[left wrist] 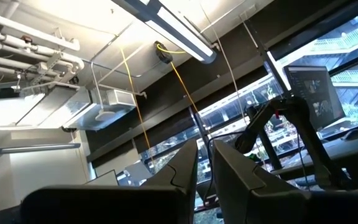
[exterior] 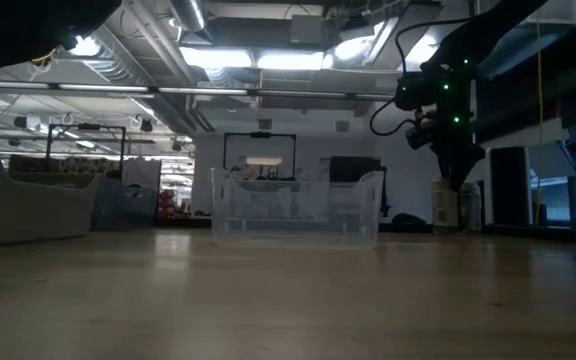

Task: Sort spices by type
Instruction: Put the top right brown seasoning bottle into the transparent bin

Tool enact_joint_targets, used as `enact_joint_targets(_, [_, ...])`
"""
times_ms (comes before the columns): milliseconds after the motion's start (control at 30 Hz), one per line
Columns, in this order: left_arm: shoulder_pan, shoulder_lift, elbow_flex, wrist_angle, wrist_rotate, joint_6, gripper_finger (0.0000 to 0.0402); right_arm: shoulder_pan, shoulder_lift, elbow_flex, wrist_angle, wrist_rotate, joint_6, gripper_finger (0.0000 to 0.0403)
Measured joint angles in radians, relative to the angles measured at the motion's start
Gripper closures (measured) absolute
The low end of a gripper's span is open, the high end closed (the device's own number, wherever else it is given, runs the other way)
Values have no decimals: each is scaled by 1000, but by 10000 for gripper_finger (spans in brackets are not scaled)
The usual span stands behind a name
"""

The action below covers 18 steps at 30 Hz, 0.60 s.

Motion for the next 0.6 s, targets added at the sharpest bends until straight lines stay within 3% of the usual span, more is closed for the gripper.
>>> enact_joint_targets(267, [0,0,0,0,0,0,361,7,-2,17,-35,-51,73,103])
enact_joint_targets(600, [0,0,0,1,0,0,361,119,4,68,-112,-90,108,103])
